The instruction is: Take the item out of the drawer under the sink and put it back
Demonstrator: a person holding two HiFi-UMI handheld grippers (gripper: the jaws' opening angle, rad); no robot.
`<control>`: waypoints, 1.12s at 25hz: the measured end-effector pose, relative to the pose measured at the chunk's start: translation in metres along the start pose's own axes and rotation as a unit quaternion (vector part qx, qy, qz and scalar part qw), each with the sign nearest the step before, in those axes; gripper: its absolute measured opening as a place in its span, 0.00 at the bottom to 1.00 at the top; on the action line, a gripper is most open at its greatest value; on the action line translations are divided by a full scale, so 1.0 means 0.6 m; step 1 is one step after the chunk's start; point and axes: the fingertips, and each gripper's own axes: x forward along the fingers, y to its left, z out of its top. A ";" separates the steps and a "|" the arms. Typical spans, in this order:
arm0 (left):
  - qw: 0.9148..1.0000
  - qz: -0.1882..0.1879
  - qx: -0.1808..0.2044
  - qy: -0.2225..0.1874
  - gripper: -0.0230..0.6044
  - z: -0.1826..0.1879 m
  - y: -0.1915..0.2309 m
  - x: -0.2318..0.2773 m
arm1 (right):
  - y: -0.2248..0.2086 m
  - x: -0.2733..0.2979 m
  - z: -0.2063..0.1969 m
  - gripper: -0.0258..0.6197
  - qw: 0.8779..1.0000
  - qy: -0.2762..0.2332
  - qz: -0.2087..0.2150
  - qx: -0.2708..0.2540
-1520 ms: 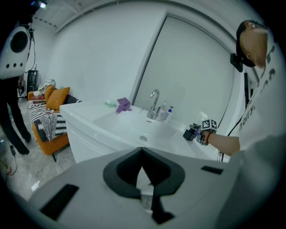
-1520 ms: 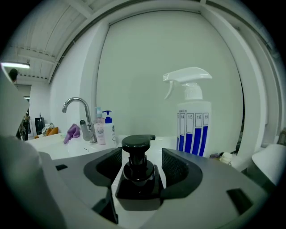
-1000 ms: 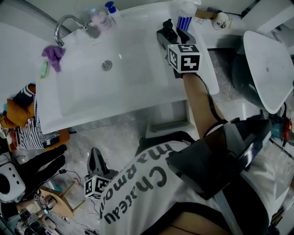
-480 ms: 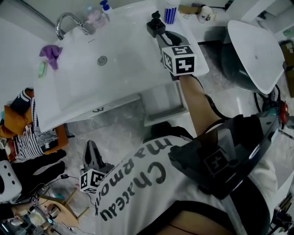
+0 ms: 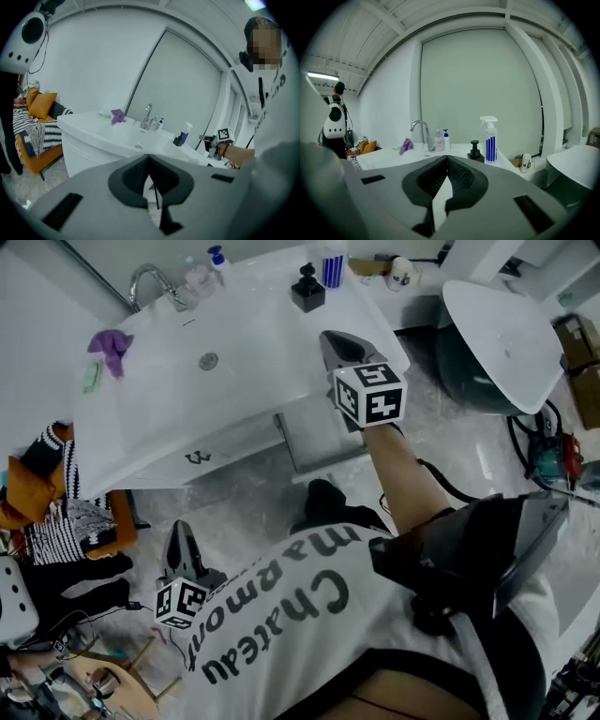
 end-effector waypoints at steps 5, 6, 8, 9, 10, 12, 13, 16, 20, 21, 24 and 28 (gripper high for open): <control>1.000 -0.026 -0.002 0.000 0.05 -0.025 0.010 -0.021 | 0.048 -0.085 -0.023 0.06 1.000 0.004 0.019 0.023; 1.000 -0.031 -0.002 -0.002 0.05 -0.025 0.005 -0.024 | 0.053 -0.101 -0.028 0.06 0.999 0.006 0.020 0.027; 0.999 -0.039 -0.001 -0.005 0.05 -0.029 0.005 -0.031 | 0.061 -0.131 -0.037 0.06 0.999 0.011 0.021 0.035; 0.999 -0.043 -0.002 -0.006 0.05 -0.031 0.007 -0.033 | 0.066 -0.144 -0.042 0.06 0.999 0.014 0.022 0.037; 0.999 -0.047 -0.002 -0.009 0.05 -0.031 0.007 -0.035 | 0.071 -0.156 -0.048 0.06 0.999 0.017 0.022 0.039; 0.998 -0.056 -0.002 -0.015 0.05 -0.028 0.005 -0.037 | 0.081 -0.178 -0.059 0.06 0.999 0.021 0.022 0.042; 0.998 -0.061 -0.001 -0.017 0.05 -0.026 0.003 -0.037 | 0.086 -0.188 -0.063 0.06 0.999 0.023 0.023 0.044; 0.997 -0.074 -0.001 -0.019 0.05 -0.021 0.003 -0.034 | 0.105 -0.209 -0.078 0.06 0.998 0.034 0.027 0.046; 0.996 -0.085 -0.005 -0.018 0.05 -0.019 0.003 -0.030 | 0.126 -0.228 -0.105 0.06 0.997 0.057 0.031 0.045; 0.996 -0.089 -0.004 -0.017 0.05 -0.018 0.001 -0.029 | 0.128 -0.231 -0.112 0.06 0.997 0.063 0.030 0.044; 0.995 -0.094 -0.004 -0.018 0.05 -0.011 0.001 -0.030 | 0.132 -0.239 -0.130 0.06 0.996 0.075 0.023 0.051; 0.995 -0.096 -0.003 -0.023 0.05 -0.005 0.005 -0.031 | 0.116 -0.246 -0.141 0.06 0.994 0.074 0.004 0.077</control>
